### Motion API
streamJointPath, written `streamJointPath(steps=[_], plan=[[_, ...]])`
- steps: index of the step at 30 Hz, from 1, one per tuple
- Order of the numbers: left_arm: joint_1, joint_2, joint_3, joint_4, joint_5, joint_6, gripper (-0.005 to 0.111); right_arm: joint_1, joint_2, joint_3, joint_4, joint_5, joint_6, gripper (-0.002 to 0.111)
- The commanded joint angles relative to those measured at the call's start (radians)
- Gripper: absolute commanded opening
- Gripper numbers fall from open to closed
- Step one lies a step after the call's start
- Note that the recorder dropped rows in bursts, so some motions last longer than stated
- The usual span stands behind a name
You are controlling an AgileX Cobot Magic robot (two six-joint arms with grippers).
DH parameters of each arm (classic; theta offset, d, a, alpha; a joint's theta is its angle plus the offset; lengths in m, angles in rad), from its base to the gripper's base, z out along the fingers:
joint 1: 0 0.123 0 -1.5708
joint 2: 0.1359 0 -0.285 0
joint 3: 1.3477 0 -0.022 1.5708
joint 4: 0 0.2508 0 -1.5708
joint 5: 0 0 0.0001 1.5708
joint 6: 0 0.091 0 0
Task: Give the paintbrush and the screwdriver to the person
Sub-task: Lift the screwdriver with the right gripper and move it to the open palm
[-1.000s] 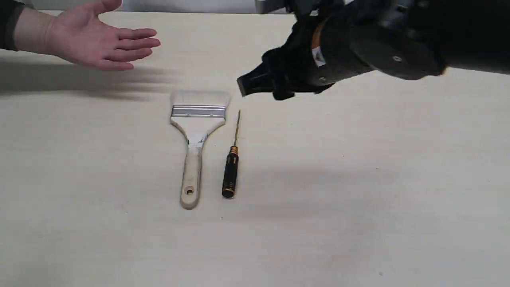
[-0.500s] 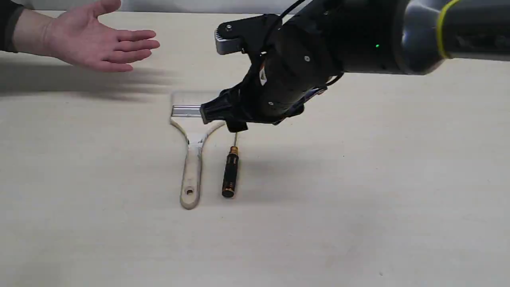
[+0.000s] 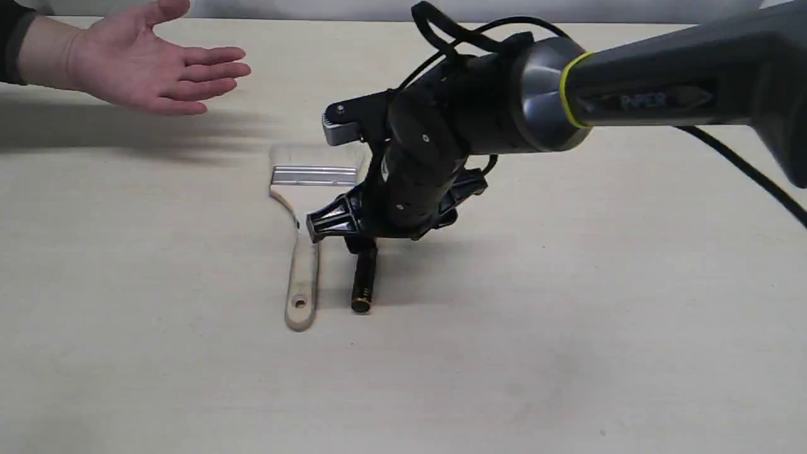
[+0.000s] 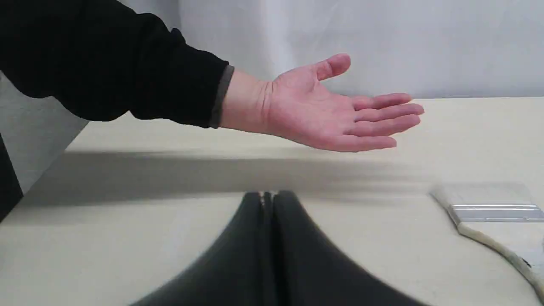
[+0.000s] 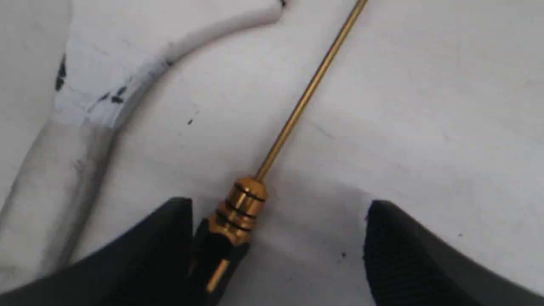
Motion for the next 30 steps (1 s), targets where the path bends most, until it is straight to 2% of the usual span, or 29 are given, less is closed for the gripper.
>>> streamJointPath(steps=[1, 5, 14, 21, 30], plan=[[-0.008, -0.002, 0.002, 0.000, -0.008, -0.002, 0.000, 0.005, 0.021, -0.007, 0.004, -0.010, -0.015, 0.061], [-0.008, -0.002, 0.002, 0.000, -0.008, -0.002, 0.000, 0.005, 0.044, -0.007, 0.004, -0.001, -0.015, 0.050], [-0.008, -0.002, 0.002, -0.004, -0.005, -0.002, 0.000, 0.005, 0.049, -0.007, 0.004, 0.034, -0.084, 0.006], [-0.008, -0.002, 0.002, -0.004, -0.005, -0.002, 0.000, 0.028, -0.039, -0.007, 0.004, 0.037, -0.095, 0.004], [-0.008, -0.002, 0.002, -0.004, -0.005, -0.002, 0.000, 0.141, -0.220, -0.102, 0.005, 0.021, -0.142, 0.004]])
